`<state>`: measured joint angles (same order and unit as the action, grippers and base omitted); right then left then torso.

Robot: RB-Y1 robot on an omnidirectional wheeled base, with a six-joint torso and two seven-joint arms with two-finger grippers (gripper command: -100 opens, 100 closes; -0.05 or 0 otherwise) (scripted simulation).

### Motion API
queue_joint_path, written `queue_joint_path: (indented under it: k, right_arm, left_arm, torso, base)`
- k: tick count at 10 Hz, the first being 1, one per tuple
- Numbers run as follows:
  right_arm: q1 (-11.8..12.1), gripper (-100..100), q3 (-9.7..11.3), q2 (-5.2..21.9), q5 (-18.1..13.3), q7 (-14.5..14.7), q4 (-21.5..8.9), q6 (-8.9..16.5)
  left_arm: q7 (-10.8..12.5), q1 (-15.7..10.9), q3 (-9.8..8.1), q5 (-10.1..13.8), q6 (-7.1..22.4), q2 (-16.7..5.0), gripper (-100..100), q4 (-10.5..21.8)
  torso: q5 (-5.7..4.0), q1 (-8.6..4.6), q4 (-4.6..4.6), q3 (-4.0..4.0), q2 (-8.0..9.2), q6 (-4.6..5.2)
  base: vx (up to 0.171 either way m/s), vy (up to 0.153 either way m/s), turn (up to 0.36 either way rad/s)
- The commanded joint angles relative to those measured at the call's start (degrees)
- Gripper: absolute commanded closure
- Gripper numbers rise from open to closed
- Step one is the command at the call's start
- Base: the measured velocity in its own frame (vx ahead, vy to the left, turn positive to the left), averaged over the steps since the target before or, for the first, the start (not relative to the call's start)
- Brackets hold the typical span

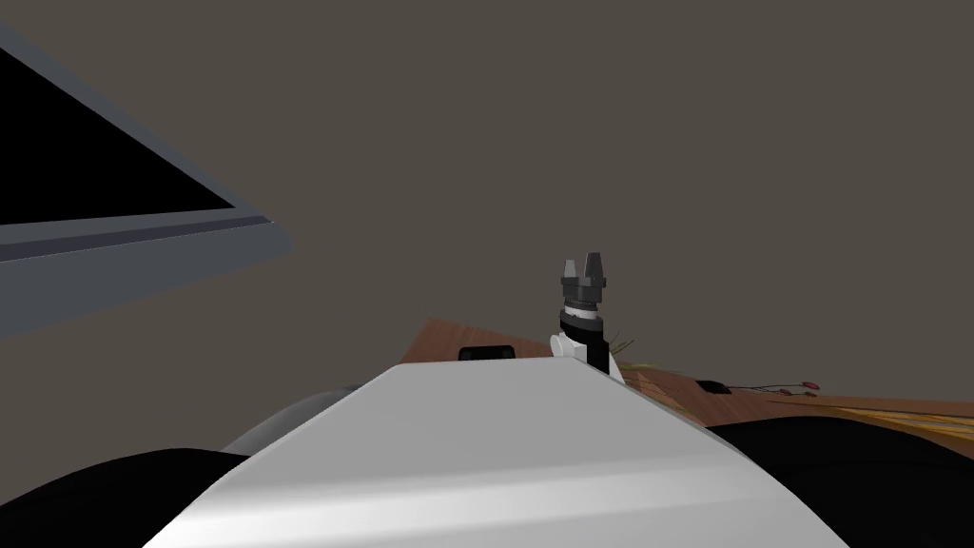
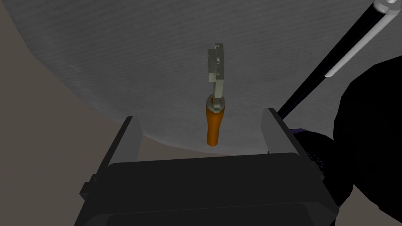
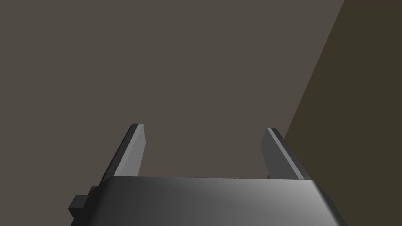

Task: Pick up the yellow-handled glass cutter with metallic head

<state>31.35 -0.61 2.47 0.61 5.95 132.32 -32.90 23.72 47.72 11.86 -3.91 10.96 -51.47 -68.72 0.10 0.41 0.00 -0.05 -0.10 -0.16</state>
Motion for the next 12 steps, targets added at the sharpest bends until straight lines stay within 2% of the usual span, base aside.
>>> queue_joint_path:
  k: [1,2,6,7,8,10,11,12]
  right_arm:
    - [0.00,0,0.00,0.00,0.00,0.00,0.00,0.00]
    - [0.00,0,0.00,0.00,0.00,0.00,0.00,0.00]
    - [0.00,0,0.00,0.00,0.00,0.00,0.00,0.00]
    - [0.00,0,0.00,0.00,0.00,0.00,0.00,0.00]
    - [0.00,0,0.00,0.00,0.00,0.00,0.00,0.00]
    - [0.00,0,0.00,-0.01,0.00,0.00,0.00,0.00]
    - [0.00,0,0.00,-0.01,0.00,0.00,0.00,0.00]
    - [0.00,0,0.00,-0.01,0.00,0.00,0.00,0.00]
  left_arm:
    - [0.00,0.00,0.00,0.00,0.00,0.00,-100,0.00]
    - [-0.15,-0.11,0.00,-0.01,-0.09,0.08,100,0.17]
    - [-0.12,-0.09,0.00,0.01,-0.06,0.08,100,0.17]
    - [-0.12,-0.09,0.00,0.01,-0.06,0.08,0,0.17]
    - [0.70,1.35,-0.04,0.07,0.42,-1.04,100,-1.85]
    - [1.68,2.78,0.07,0.26,0.81,-2.39,100,-3.79]
    - [1.27,2.47,-0.10,0.06,0.63,-1.82,100,-3.21]
    - [1.38,2.57,-0.10,0.07,0.71,-1.88,0,-3.37]
  torso:
    - [0.00,0.00,0.00,0.00,0.00,0.00]
    - [-0.02,-0.06,0.00,-0.01,-0.02,-0.01]
    - [-0.04,-0.14,-0.01,-0.03,-0.05,0.01]
    - [-0.04,-0.14,-0.01,-0.02,-0.05,0.01]
    - [-0.04,-0.14,-0.01,-0.02,-0.04,0.01]
    - [-0.08,-0.28,-0.02,-0.04,-0.07,-0.02]
    - [-0.08,-0.30,-0.02,-0.05,-0.09,0.00]
    - [-0.06,-0.23,-0.01,-0.04,-0.07,0.00]
  base:
    - [-0.007,0.015,-0.008]
    - [0.000,0.000,0.000]
    - [-0.001,0.001,0.003]
    - [0.000,0.000,0.000]
    - [0.010,-0.020,0.037]
    - [0.013,-0.031,0.031]
    - [0.006,-0.013,0.007]
    - [0.000,0.000,0.000]
